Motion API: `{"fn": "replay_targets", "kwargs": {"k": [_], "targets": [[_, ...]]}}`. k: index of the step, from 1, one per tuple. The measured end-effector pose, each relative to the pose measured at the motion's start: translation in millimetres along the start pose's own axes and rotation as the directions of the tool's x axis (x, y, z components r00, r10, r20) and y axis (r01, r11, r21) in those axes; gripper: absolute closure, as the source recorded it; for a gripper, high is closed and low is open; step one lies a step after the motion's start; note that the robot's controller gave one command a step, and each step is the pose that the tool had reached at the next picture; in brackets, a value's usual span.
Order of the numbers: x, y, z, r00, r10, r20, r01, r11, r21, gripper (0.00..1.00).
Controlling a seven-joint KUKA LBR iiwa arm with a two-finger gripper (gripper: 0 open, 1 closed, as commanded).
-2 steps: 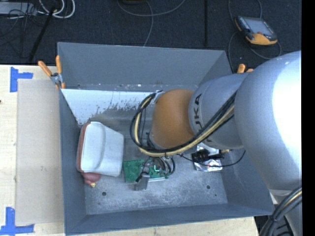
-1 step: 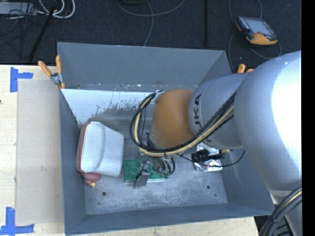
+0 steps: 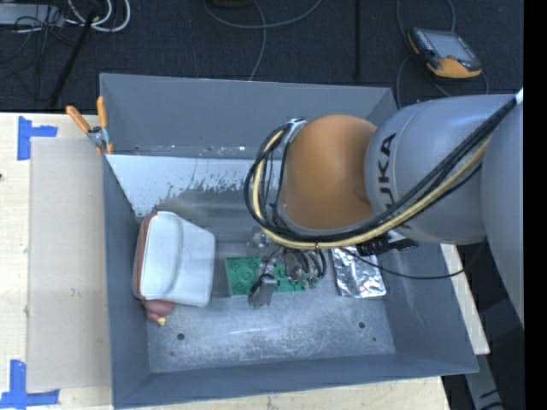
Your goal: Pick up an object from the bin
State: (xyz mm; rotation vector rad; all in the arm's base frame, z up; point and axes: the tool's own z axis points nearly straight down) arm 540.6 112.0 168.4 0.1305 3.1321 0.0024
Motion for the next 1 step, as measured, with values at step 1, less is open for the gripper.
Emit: {"fn": "replay_targets", "kwargs": {"k": [1], "targets": [[-9.9,-1.2,-98.7,1.0,0.006,0.002,-0.006,1.0,-0.001,1.0]]}}
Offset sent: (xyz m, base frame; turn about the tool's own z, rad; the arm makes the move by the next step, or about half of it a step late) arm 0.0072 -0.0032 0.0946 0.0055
